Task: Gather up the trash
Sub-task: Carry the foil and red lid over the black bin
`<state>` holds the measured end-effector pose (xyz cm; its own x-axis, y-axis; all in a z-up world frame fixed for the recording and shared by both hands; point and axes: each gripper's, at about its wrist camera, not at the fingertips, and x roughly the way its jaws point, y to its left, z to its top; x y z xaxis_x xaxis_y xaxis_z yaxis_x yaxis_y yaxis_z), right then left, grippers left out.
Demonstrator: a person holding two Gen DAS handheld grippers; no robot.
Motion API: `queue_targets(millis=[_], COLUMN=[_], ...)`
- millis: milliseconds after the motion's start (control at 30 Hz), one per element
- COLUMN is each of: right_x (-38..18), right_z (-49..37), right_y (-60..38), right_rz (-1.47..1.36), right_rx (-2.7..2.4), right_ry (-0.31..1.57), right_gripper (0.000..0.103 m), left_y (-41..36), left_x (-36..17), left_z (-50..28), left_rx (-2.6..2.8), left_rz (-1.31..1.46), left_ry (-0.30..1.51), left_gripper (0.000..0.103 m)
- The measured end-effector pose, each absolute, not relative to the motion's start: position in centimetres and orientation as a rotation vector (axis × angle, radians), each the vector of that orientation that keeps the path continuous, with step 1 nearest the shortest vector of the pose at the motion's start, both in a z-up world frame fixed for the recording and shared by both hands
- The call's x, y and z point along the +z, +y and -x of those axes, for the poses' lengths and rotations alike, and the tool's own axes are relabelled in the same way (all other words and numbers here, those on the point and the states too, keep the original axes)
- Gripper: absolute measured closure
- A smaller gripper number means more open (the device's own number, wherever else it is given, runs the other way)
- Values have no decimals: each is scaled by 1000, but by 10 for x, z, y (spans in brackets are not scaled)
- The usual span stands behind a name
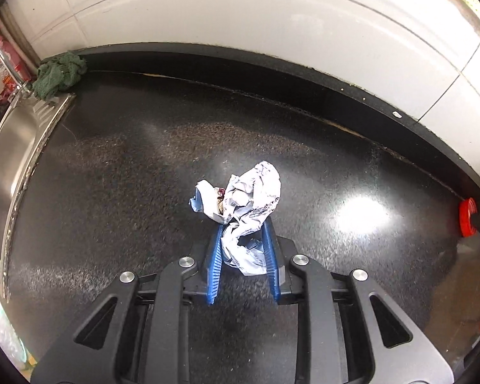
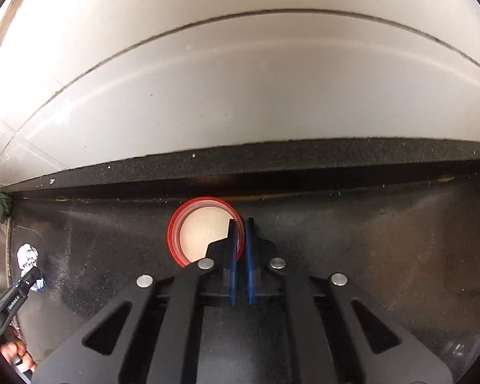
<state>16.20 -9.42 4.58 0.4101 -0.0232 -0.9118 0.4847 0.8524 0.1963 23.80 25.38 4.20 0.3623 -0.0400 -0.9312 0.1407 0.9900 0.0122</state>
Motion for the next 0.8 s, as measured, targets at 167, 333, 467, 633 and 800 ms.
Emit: queue_targets(millis=[167,333,467,633,800], right_x=[72,99,108,104,102], right_z=[-139,-120,-118,-124,-109], right_y=[-95,-71,-29,60,173], right_rz=[-450,-427,-399,-315,-194], right_rx=[-317,-256,-163,31,259], right_ry=[1055,1009,992,1032,1092], right_gripper=[97,97,97,97,97], left_y=[284,328,365,436,514], left_x=[73,101,125,143,158], left_z=[-217,-178,-136,-75,4], left_rx=[-103,-48,24,169,354], left_rz=[-50,0,49,130,218], left_ry=[1170,1141,1124,1111,1090], left_gripper=[80,80,80,80,80])
